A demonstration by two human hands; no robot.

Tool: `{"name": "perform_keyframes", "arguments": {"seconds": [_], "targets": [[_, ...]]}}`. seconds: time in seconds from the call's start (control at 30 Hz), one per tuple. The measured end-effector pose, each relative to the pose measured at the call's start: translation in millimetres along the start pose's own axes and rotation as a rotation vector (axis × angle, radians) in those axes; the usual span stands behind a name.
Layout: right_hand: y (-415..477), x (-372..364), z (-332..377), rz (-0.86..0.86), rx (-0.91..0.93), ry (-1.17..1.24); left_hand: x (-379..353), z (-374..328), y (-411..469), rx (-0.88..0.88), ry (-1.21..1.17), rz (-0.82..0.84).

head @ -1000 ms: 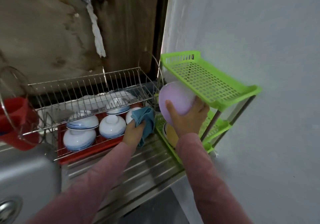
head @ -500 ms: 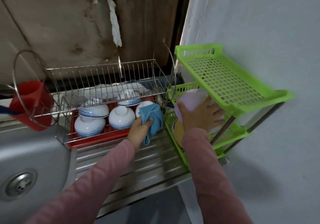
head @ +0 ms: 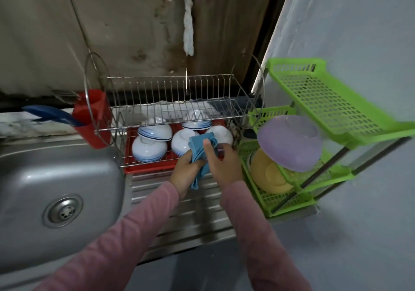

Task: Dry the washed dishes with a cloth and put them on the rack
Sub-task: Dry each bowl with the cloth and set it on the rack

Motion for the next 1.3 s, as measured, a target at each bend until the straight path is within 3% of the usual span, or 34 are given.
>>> {"name": "perform_keyframes", "arguments": {"seconds": [0.1, 0.2, 0.27, 0.6, 0.73, 0.8, 0.9, 1.07, 1.23, 1.3], "targets": [[-9.6, -34.3, 12.2, 0.043, -0.102, 0.273, 19.3, 2.0, -19.8, 0.005, -0.08, 0.048], [-23.6, -60.0, 21.2, -0.001, -0.122, 0.392, 48.0, 10.0, -34.1, 0.074, -0.291, 0.038], [-32.0, -77.4, 22.9, 0.006, -0.127, 0.388, 71.0, 10.2, -43.7, 0.079, -0.303, 0.007], [-62.9, -145.4, 25.1, 0.132, -0.318, 0.616, 215.6, 16.7, -91.9, -0.056, -0.379, -0.39], [-73.1, -159.1, 28.3, 0.104, -0.4, 0.688, 247.1, 20.7, -105.4, -0.091, -0.414, -0.531], [-78.1, -164.4, 30.0, 0.094, -0.458, 0.718, 249.3, 14.3, -113.7, -0.145, -0.316, -0.547], [-80.7, -174.5, 38.2, 0.096, -0.507, 0.737, 231.9, -0.3, -124.6, -0.245, -0.031, -0.467], [-84.9, -186.3, 71.0, 0.195, -0.568, 0.941, 195.6, 9.7, -120.1, -0.378, 0.523, -0.163], [-84.6, -176.7, 91.6, 0.289, -0.725, 1.111, 182.9, 13.5, -117.5, -0.346, 0.482, 0.005], [-78.7, -175.7, 94.9, 0.321, -0.745, 1.144, 185.0, 15.4, -111.2, -0.328, 0.494, -0.035]]}}
Point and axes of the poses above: each hand's wrist, its own y-axis towards the middle knuckle, its own x-axis out of the back of the hand, z = x × y, the point moved 6 cm from there along y, towards the middle knuckle, and after that the axes turned 6 degrees about x, right-handed, at the moved point
